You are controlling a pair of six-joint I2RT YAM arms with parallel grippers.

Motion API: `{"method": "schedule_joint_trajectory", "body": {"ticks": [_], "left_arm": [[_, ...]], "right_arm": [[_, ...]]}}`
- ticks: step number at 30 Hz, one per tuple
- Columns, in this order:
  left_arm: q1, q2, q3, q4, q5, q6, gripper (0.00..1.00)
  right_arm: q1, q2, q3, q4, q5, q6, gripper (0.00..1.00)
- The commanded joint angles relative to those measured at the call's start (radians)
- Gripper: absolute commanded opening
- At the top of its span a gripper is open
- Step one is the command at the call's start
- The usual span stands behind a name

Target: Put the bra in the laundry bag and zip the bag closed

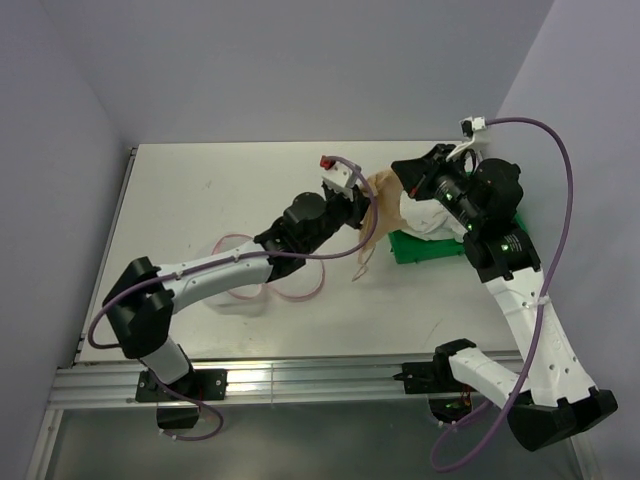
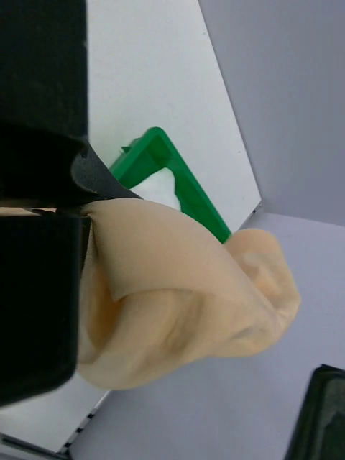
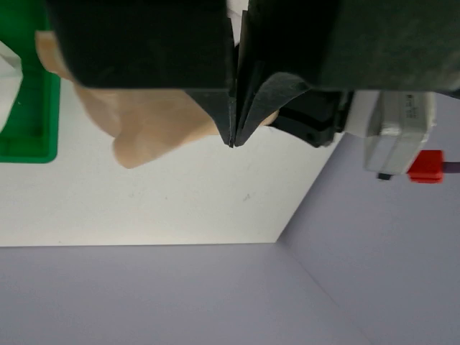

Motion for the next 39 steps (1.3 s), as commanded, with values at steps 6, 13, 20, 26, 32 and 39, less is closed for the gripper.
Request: {"method": "schedule_joint_trajectory", "body": {"ticks": [6,13,20,26,32,39], "left_arm": [[0.027,-0.334,-0.181,-0.056,0.240,0.109,0.00],[0.036,-0.471,-0.184,-0.217,0.424,0.086,0.00],[0.038,-0.475,-0.156,-0.350,0.548,0.082,0.00],[0.038,-0.523,-0.188,-0.349,0.614,0.071,0.00],[0.038,-0.534,-0.191,-0.377,0.621,0.068,0.00],[0.038,-0.641,-0.308,-0.340,0.492,0.011,0.99]], "right_arm": [[0.005,-0.156,-0.129,0.010,-0.165,-0.113,0.82],[0.010,-0.214,-0.208,0.062,-0.490,-0.243,0.85],[0.099,-0.218,-0.141,0.001,-0.572,-0.382,0.90],[0.169,-0.150,-0.099,-0.031,-0.546,-0.425,0.87],[0.223,-0.113,-0.097,-0.002,-0.517,-0.406,0.26],[0.225,-0.122,-0.099,0.133,-0.431,-0.317,0.00]]}}
